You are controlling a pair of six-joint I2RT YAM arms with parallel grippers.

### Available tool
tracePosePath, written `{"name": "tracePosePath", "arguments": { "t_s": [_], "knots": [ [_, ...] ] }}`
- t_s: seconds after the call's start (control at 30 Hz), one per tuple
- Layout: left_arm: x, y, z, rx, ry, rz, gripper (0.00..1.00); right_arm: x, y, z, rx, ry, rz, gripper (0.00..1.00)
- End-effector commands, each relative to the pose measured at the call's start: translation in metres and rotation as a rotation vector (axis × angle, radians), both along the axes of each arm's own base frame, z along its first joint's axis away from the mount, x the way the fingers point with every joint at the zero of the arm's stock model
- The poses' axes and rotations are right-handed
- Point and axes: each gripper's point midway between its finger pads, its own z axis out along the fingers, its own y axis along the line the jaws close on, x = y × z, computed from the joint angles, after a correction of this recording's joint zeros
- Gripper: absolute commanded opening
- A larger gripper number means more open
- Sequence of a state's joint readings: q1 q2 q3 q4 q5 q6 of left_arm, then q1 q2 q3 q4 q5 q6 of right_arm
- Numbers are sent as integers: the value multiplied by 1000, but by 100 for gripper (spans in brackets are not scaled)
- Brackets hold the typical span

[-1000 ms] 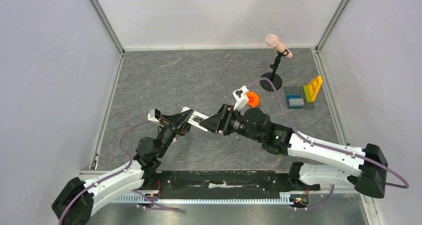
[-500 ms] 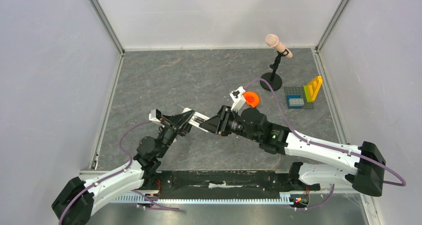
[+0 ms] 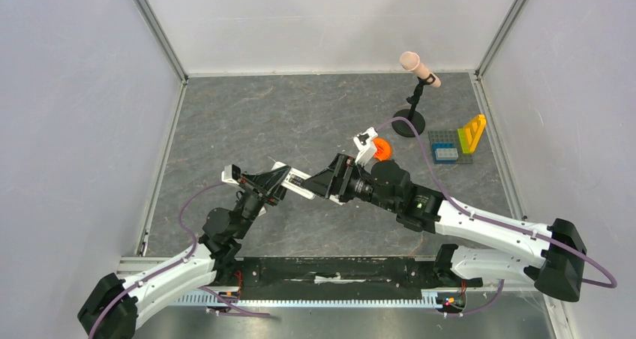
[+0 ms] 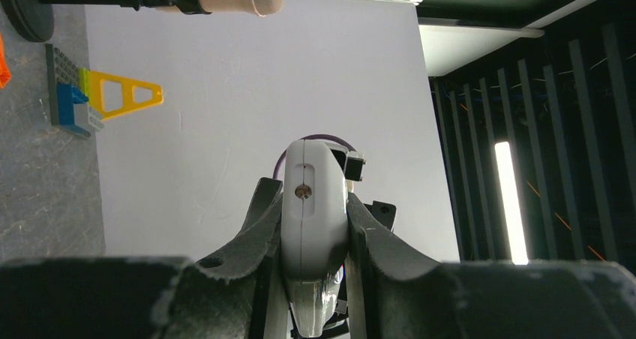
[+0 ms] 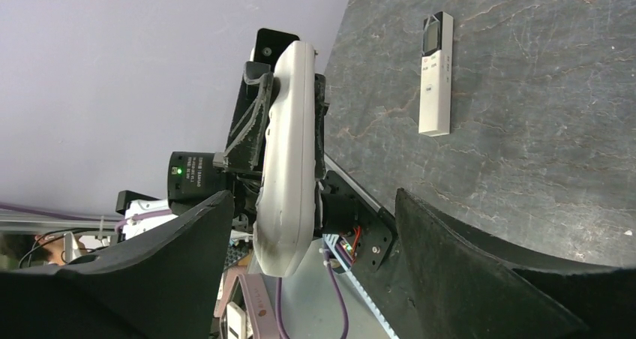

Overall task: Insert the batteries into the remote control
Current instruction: Load the battery into the remote control.

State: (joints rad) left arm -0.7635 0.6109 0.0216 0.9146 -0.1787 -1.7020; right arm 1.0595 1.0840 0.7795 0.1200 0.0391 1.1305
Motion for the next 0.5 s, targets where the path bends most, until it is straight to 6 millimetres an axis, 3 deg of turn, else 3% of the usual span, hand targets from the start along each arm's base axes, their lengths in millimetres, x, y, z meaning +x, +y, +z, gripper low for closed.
{"name": "tracePosePath", "arguments": {
  "t_s": [0.0, 0.27, 0.47],
  "knots": [
    [-1, 3, 14, 11, -63, 30, 2, 1, -4, 21, 67, -34, -5, 81],
    [0, 2, 9, 43, -64, 36, 2, 4, 5, 10, 12, -16, 17, 71],
    [0, 1, 5, 86, -83, 48, 2, 9, 8, -12, -89, 15, 10, 48]
  ]
}}
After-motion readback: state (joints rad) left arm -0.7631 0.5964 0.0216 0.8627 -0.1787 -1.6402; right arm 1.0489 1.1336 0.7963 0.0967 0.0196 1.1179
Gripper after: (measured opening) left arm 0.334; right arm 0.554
